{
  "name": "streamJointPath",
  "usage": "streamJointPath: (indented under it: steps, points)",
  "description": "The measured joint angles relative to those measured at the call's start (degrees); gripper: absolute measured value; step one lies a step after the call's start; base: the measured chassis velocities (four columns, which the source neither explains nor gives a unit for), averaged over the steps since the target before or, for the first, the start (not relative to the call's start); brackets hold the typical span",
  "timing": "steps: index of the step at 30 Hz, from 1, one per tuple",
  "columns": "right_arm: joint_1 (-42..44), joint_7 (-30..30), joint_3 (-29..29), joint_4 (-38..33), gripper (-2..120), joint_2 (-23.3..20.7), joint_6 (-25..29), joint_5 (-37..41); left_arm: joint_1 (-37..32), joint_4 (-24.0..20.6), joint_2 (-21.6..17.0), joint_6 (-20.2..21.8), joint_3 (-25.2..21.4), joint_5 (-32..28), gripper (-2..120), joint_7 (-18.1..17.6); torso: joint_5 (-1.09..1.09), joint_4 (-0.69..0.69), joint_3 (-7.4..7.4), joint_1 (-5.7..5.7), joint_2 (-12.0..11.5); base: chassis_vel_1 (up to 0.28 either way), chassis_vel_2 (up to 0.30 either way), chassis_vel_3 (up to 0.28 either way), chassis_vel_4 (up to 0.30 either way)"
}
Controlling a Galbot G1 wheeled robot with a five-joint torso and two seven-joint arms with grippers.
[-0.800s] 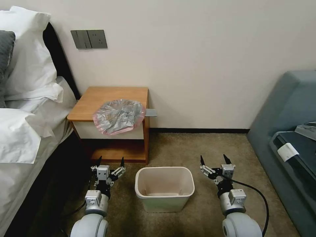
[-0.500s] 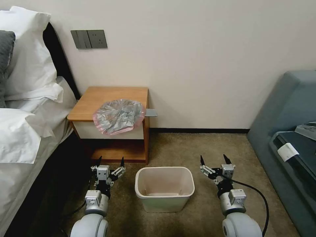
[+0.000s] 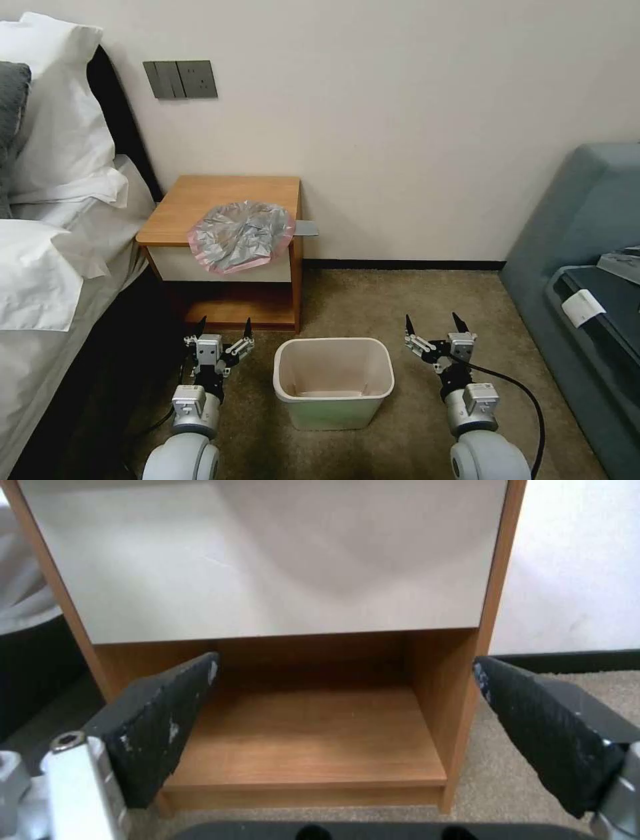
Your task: Pick up the garbage bag from the table and place it over the trash can.
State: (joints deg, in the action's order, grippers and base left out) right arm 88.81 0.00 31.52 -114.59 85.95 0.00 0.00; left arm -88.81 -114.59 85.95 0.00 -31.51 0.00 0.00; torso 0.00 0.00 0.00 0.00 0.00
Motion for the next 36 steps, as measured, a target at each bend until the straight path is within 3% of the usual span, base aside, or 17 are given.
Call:
streamJointPath:
  steps: [9, 13, 17, 18, 22, 24, 27, 28, 29, 30, 31, 32, 36]
  points:
    - [0.1, 0.0, 0.0, 0.0, 100, 0.0, 0.0, 0.0, 0.0, 0.0, 0.0, 0.0, 0.0, -0.1, 100, 0.0, 0.00, 0.00, 0.00, 0.00, 0.0, 0.000, 0.000, 0.000, 0.000]
    - [3.4, -0.4, 1.6, -3.7, 100, 0.8, 2.4, -0.1, -0.8, -1.1, -1.1, -0.7, -2.7, -3.0, 99, -0.1, 0.00, 0.00, 0.00, 0.00, 0.0, 0.000, 0.000, 0.000, 0.000]
    - [12.0, -1.6, 5.5, -12.7, 100, 3.1, 8.8, -0.6, -3.2, -4.2, -4.2, -3.1, -10.4, -11.4, 100, -0.7, -0.07, -0.03, 0.00, 0.00, 0.0, 0.000, 0.000, 0.000, 0.000]
    - [12.0, -1.6, 5.5, -12.7, 100, 3.1, 8.8, -0.6, -3.2, -4.2, -4.2, -3.1, -10.4, -11.4, 100, -0.7, -0.07, -0.03, 0.00, 0.00, 0.0, 0.000, 0.000, 0.000, 0.000]
    - [13.8, -3.1, 3.9, -16.2, 100, 3.0, 6.0, -0.6, -5.6, -7.6, -7.5, -5.5, -18.3, -20.0, 99, -1.4, -0.01, 0.02, 0.00, 0.00, 0.0, 0.000, 0.000, 0.000, 0.000]
    - [13.8, -3.2, 3.9, -16.2, 100, 2.9, 5.9, -0.7, -6.0, -8.3, -7.8, -4.9, -18.8, -21.5, 99, -1.4, -0.01, 0.01, -0.01, 0.00, 0.0, 0.000, 0.000, 0.000, 0.000]
    - [13.6, -3.3, 4.0, -16.1, 100, 2.7, 5.9, -0.9, -7.3, -8.9, -8.4, -1.6, -15.5, -24.0, 99, -0.5, 0.03, 0.01, 0.00, 0.00, 0.0, 0.000, 0.000, 0.000, 0.000]
    - [13.0, -3.3, 4.1, -15.8, 100, 2.6, 5.5, -1.0, -7.0, -8.2, -8.6, -0.6, -14.2, -24.5, 99, 0.0, -0.13, 0.00, 0.00, 0.00, 0.0, 0.000, 0.000, 0.000, 0.000]
    - [13.0, -3.3, 4.1, -15.8, 100, 2.6, 5.5, -1.0, -7.0, -8.2, -8.6, -0.6, -14.2, -24.5, 99, 0.0, -0.13, 0.00, 0.00, 0.00, 0.0, 0.000, 0.000, 0.000, 0.000]
    - [12.8, -3.5, 4.1, -15.6, 100, 2.6, 5.5, -1.0, -6.8, -8.0, -8.8, -0.1, -13.6, -24.7, 99, 0.1, 0.00, -0.05, -0.01, 0.00, 0.0, 0.000, 0.000, 0.000, 0.000]
    - [13.1, -3.8, 4.0, -15.5, 100, 2.5, 5.7, -1.1, -7.5, -8.1, -8.8, -0.1, -13.3, -24.7, 100, 0.2, 0.09, 0.00, 0.01, 0.00, 0.0, 0.000, 0.000, 0.000, 0.000]
    - [13.6, -3.8, 3.8, -15.5, 100, 2.5, 6.9, -1.1, -8.3, -8.2, -8.8, -0.2, -12.9, -24.5, 100, 0.3, -0.04, -0.02, 0.01, 0.00, 0.0, 0.000, 0.000, 0.000, 0.000]
    - [11.3, -3.8, 3.3, -13.6, 100, 1.6, 8.4, -0.2, -7.0, -7.2, -9.1, 0.4, -11.7, -24.4, 100, 0.3, 0.01, 0.00, 0.00, 0.00, 0.0, 0.000, 0.000, 0.000, 0.000]
